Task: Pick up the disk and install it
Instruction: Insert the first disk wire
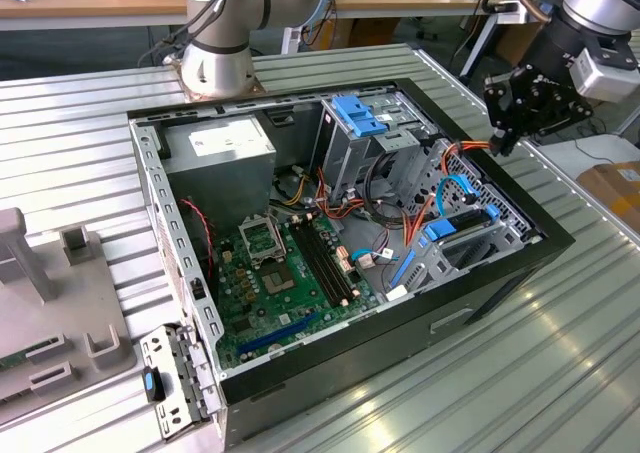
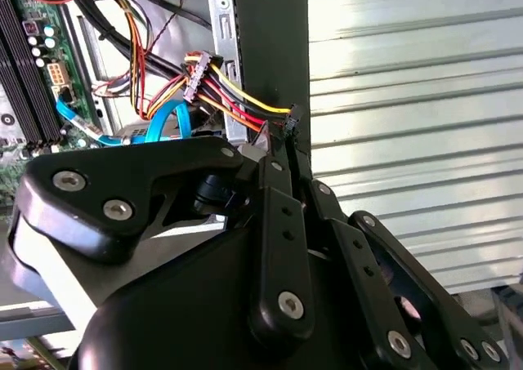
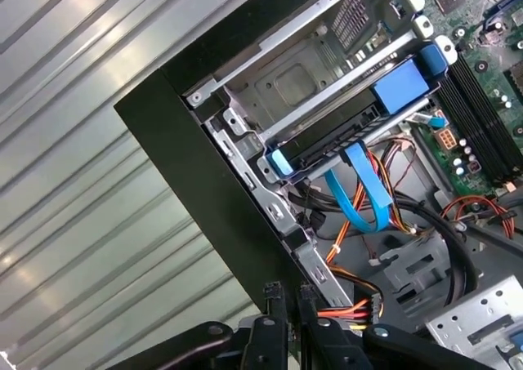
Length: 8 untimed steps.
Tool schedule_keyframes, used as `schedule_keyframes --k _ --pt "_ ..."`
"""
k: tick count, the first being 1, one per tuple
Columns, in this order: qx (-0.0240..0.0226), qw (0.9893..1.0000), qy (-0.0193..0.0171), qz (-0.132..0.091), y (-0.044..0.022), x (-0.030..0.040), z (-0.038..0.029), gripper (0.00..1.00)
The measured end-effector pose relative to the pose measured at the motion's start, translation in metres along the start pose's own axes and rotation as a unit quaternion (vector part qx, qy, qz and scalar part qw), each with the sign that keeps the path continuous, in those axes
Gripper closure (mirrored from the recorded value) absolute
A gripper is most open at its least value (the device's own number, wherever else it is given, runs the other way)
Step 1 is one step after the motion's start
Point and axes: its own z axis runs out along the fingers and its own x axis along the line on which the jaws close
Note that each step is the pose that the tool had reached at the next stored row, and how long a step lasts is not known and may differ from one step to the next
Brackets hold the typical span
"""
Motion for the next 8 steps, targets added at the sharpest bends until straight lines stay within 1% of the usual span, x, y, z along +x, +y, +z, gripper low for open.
schedule_keyframes --k 1,5,8 --pt "-0.0003 1.0 0.0007 0.006 0.0 0.0 0.0 0.84" --pt "-0.0017 0.9998 0.0028 0.021 0.0005 0.0003 0.0005 0.84" --pt "-0.0023 0.9997 0.0037 0.025 0.0017 0.0007 0.0008 0.84"
